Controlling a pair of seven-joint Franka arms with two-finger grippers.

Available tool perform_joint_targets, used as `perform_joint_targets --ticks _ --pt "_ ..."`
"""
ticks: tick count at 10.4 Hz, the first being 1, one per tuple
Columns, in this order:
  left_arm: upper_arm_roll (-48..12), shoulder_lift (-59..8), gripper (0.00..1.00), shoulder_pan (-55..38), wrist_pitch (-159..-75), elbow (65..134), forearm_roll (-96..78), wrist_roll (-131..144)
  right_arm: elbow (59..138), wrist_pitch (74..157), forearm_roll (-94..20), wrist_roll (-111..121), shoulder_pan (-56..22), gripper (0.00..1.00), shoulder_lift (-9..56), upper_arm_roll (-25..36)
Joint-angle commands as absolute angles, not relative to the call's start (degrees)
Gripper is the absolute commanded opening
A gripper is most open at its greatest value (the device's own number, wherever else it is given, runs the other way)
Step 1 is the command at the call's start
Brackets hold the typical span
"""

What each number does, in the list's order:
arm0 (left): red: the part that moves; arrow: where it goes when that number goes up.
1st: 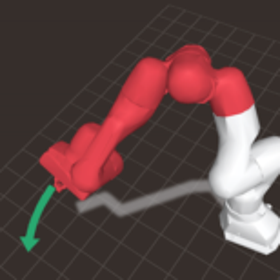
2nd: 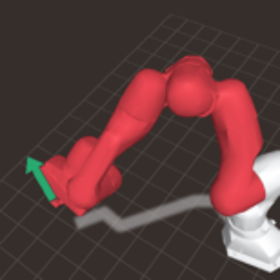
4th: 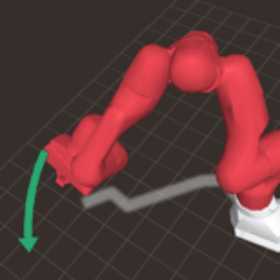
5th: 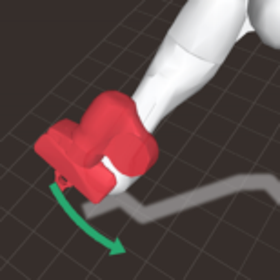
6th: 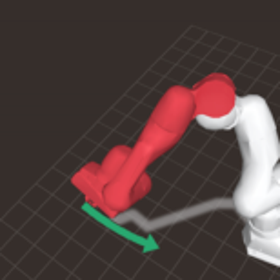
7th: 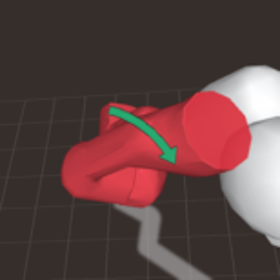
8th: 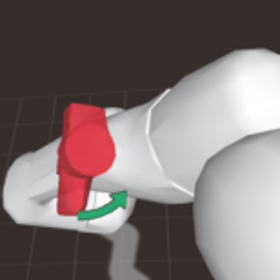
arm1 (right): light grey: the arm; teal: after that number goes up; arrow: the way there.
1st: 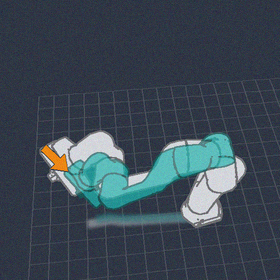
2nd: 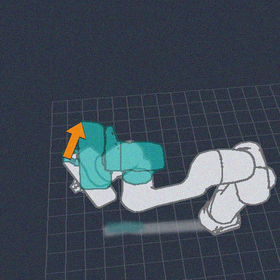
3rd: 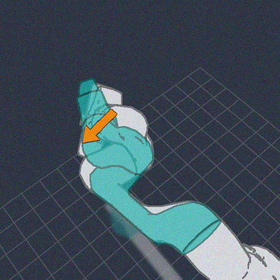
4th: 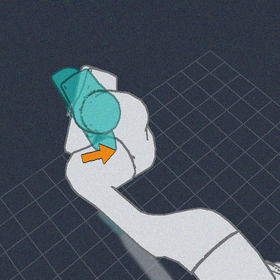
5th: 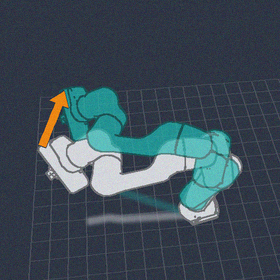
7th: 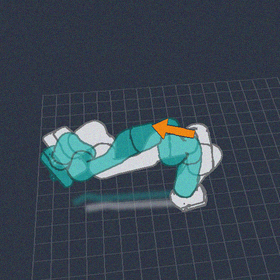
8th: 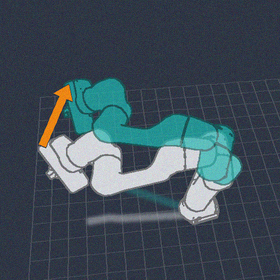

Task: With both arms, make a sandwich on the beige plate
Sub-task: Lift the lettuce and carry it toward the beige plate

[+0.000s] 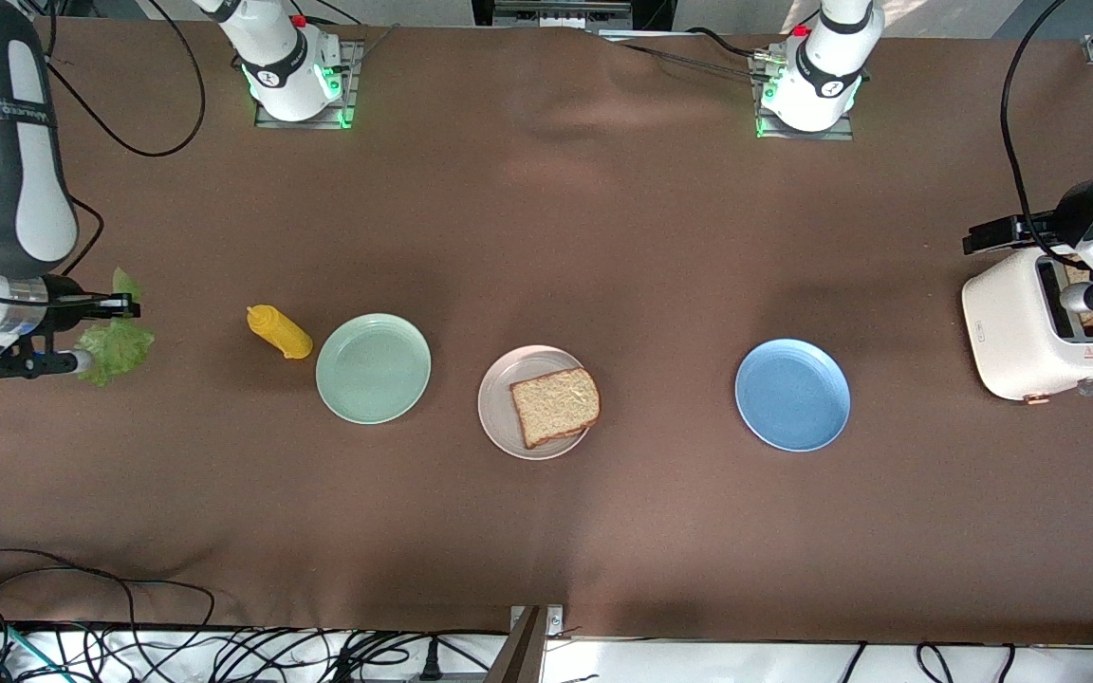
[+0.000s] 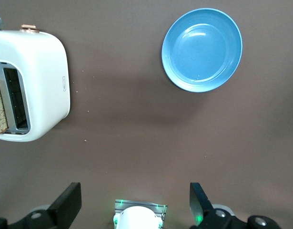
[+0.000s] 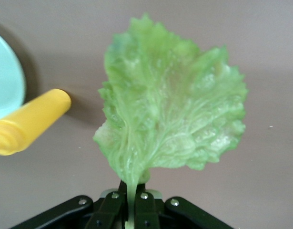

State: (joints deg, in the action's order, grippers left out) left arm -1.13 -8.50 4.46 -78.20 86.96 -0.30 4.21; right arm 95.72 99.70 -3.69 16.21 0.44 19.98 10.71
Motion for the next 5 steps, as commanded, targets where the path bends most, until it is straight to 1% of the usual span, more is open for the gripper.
perform_joint_targets --ticks 1,3,5 --pt "-1.41 -7.82 1.00 4.75 -76.47 86.66 3.85 4.92 89.06 94.68 -4.83 11.64 -0.17 0.00 21.01 10.29" --pt "-1.23 -8.00 1.00 4.75 -75.85 86.66 4.04 5.01 84.22 92.82 -6.14 3.55 -3.50 0.00 21.09 9.06" --pt "-1.49 -8.00 1.00 4.66 -75.85 86.66 4.04 5.10 82.28 92.81 -10.96 -4.35 -7.36 0.00 21.27 8.88"
